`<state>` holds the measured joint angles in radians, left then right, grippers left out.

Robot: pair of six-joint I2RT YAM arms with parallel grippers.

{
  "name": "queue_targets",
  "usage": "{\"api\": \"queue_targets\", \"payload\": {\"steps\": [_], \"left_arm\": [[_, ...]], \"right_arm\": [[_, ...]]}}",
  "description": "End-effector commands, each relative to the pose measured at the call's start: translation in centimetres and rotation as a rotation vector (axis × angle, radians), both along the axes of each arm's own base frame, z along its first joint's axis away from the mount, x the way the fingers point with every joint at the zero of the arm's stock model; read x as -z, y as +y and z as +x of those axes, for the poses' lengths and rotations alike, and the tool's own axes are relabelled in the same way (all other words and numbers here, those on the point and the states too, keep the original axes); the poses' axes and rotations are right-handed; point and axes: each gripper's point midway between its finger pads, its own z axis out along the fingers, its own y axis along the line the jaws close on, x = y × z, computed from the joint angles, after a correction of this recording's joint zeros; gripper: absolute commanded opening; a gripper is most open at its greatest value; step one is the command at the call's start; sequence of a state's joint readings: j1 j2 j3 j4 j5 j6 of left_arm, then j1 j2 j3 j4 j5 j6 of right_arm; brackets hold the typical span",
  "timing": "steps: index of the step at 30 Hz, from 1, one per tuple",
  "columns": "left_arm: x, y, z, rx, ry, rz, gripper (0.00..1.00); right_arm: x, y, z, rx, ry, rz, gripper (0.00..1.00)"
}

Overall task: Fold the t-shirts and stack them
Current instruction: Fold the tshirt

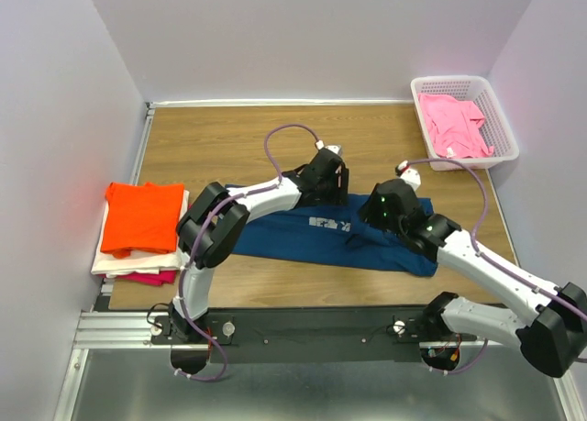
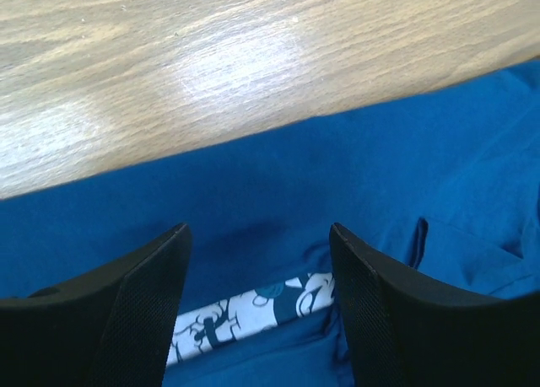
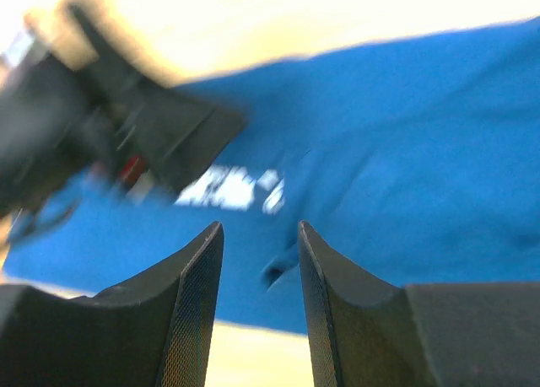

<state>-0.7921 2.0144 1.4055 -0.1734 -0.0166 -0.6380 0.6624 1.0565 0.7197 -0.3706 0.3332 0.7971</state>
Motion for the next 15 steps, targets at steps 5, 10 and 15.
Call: {"api": "queue_targets", "payload": {"steps": [5,10,15], "left_arm": [[-4.0,0.4,-2.5,0.054,-0.037,-0.089,0.72],[-3.5,1.2,-5.1,0.084,-0.017,-0.117,0.71],[-4.3,1.5,-6.3,0.102,-0.028,-0.142,0.71]], "right_arm": [[2.7,-5.7,2.5,0.136,0.1,-0.245,0.47],[5.5,-6.1,4.0,0.128,0.177,-0.29,0.47],[7.5,-5.7,5.3,0.107,0.218,-0.305,0.46]]}}
